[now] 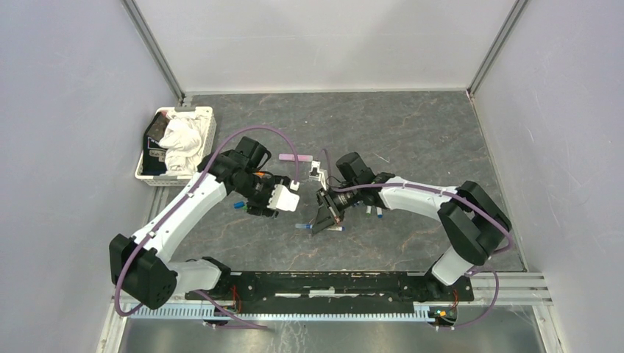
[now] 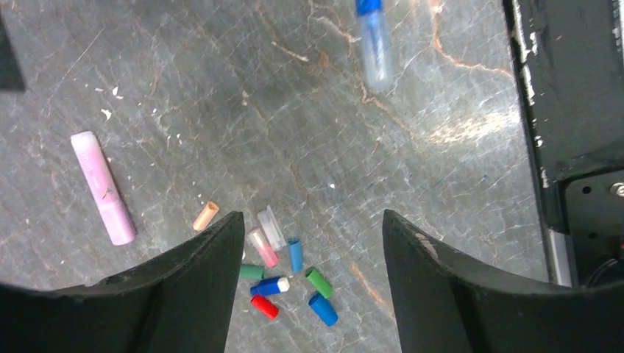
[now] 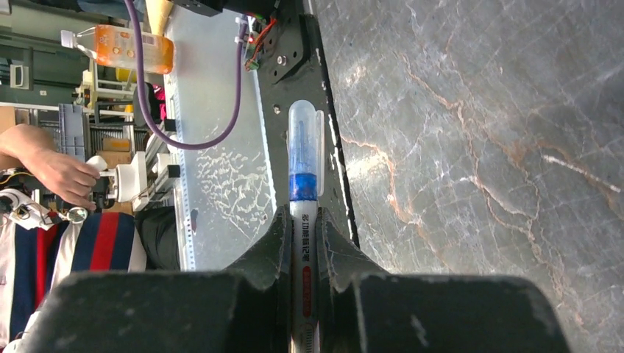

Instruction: Open the pen caps

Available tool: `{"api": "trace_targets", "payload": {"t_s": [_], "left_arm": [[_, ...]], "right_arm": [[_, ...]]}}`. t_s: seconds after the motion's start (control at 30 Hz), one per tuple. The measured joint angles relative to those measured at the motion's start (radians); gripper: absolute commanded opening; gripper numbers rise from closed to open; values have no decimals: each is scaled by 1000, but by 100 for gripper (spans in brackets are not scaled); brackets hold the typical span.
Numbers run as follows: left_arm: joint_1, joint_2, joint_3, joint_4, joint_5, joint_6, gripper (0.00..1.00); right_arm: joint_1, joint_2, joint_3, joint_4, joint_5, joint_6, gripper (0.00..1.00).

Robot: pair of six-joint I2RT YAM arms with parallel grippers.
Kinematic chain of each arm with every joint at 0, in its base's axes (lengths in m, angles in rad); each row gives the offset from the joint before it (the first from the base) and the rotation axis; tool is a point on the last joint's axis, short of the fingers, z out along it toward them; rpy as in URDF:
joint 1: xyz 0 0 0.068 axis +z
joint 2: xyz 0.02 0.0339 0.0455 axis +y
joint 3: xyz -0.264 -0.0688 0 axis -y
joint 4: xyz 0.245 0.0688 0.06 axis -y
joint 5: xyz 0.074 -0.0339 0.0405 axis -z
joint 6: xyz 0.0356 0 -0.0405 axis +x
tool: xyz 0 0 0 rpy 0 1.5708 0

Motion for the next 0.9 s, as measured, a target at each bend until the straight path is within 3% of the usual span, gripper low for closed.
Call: {"api": "trace_targets", "payload": {"t_s": [0.3,0.63,0.73,0.9], "left_arm": [[-53,1,-1,-13,64,-69,81],[-80,18,-2,36,83,-155,67],[-80,20,-4,53,82,-165,56],[-80,23,-6,59,78,-182,21]], "right_arm": [[5,56,113,33,-8,56,0],[23,113,201,109,-7,133,0],[31,113,212,126,-7,143,0],[47,122,229,146,-5,150,0]]}}
